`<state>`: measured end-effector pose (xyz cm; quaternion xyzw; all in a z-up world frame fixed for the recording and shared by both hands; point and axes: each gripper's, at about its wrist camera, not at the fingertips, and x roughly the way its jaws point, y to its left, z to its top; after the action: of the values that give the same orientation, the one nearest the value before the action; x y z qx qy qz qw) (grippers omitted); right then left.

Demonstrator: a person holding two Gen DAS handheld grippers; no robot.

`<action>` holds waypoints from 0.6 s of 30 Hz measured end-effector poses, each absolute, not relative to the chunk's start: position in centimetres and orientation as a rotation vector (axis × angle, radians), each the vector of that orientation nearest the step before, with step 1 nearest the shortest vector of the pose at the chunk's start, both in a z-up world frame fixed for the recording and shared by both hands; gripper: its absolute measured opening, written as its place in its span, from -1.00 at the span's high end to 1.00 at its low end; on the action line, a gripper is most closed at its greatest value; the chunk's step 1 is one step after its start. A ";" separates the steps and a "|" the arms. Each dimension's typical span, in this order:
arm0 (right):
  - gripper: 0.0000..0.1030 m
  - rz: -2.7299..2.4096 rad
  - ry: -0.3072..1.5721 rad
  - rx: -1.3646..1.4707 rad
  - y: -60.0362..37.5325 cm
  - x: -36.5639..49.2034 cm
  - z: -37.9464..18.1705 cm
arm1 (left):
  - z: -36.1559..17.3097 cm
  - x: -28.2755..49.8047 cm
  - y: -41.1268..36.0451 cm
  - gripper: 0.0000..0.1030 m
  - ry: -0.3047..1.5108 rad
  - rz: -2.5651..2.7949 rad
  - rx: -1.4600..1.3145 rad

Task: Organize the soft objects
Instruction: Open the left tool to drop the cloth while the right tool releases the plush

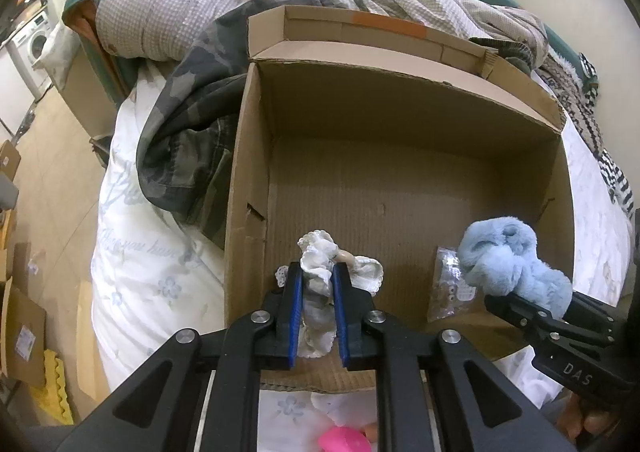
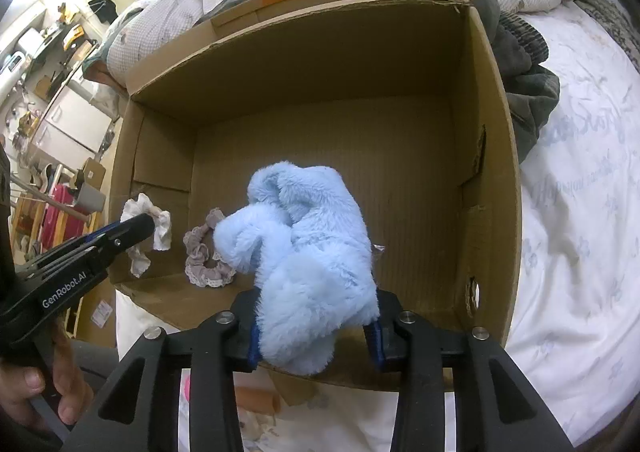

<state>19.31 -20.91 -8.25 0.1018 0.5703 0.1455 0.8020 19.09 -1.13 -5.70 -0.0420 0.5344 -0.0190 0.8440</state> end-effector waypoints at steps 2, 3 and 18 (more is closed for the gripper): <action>0.17 0.311 1.223 0.223 -21.0 19.3 -8.3 | -5.7 19.1 -1.1 0.70 1.129 -0.039 -0.088; 0.16 0.310 1.223 0.227 -21.0 19.4 -8.3 | -5.7 19.1 -1.2 0.68 1.130 -0.041 -0.089; -0.50 0.319 1.168 0.335 -22.3 19.3 -7.2 | -5.2 18.9 -1.4 -0.18 1.107 -0.020 -0.065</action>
<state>19.29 -22.32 -7.22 0.1568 0.5464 0.1493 0.8091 18.88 -1.36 -5.24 -0.0310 0.5256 -0.0093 0.8501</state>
